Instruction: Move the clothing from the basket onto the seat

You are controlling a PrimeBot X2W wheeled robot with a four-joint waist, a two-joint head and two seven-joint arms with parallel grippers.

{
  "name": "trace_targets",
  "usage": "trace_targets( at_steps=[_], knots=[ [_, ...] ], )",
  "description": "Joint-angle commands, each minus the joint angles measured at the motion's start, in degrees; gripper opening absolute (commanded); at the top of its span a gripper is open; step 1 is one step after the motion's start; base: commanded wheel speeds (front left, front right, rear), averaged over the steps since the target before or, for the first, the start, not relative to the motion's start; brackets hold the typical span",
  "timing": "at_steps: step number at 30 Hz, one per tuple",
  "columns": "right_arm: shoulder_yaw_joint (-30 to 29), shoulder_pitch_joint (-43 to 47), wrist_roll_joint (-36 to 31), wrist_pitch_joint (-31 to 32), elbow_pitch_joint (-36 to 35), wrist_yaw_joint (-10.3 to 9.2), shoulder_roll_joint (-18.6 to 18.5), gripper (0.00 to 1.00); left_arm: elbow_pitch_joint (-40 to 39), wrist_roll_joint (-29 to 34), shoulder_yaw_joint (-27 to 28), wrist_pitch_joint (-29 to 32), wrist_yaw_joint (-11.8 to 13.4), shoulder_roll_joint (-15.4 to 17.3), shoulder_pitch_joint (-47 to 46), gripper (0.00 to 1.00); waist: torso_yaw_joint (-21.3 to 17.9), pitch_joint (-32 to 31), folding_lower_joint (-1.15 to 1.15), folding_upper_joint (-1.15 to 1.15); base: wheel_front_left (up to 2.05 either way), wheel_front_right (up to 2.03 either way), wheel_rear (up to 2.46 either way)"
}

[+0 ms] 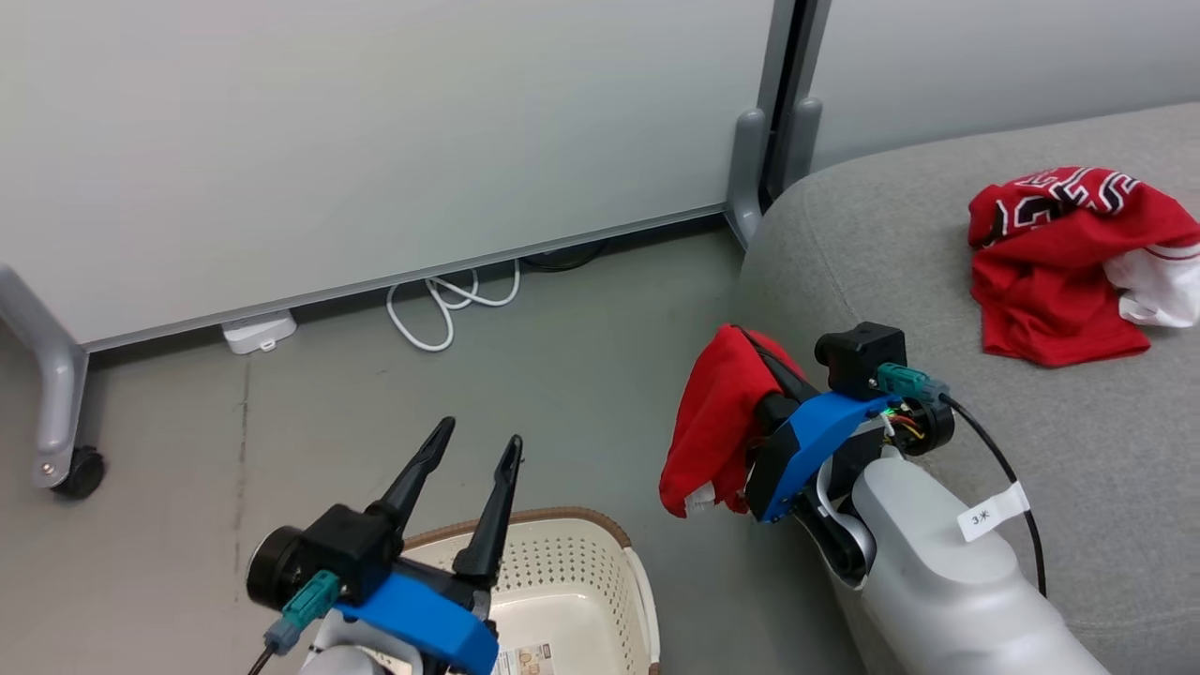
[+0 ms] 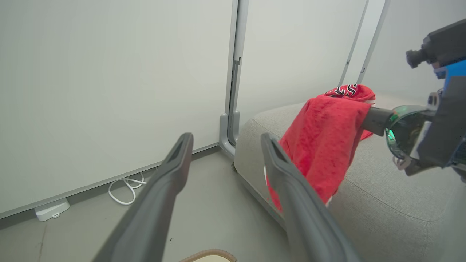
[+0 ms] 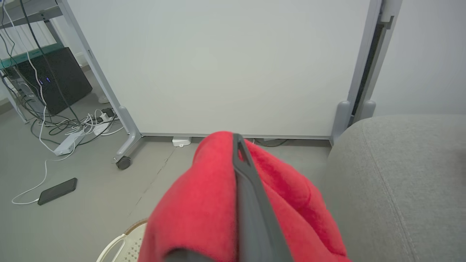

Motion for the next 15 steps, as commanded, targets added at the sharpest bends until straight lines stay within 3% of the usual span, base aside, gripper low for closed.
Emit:
trace_targets(
  at_steps=[1, 8, 15],
  knots=[
    [0.4, 0.7, 0.0, -0.3, -0.7, 0.03, 0.1, 0.0, -1.2, 1.4, 1.9, -0.2, 0.2, -0.1, 2.1, 1.0, -1.6, 0.3, 0.0, 0.0, 0.0, 0.0, 0.0],
    [2.2, 0.8, 0.9, 0.1, -2.7, 0.03, 0.2, 0.0, -5.4, 7.3, 11.3, -0.2, -1.3, -2.5, 10.4, 1.0, -7.0, 1.7, 0.0, 0.0, 0.0, 0.0, 0.0],
    [2.7, 1.7, 1.5, 0.2, -5.2, 0.03, 0.0, 0.0, -5.6, 11.6, 16.3, -0.2, -4.4, -4.9, 12.8, 1.0, -12.0, 3.5, 0.0, 0.0, 0.0, 0.0, 0.0]
  ],
)
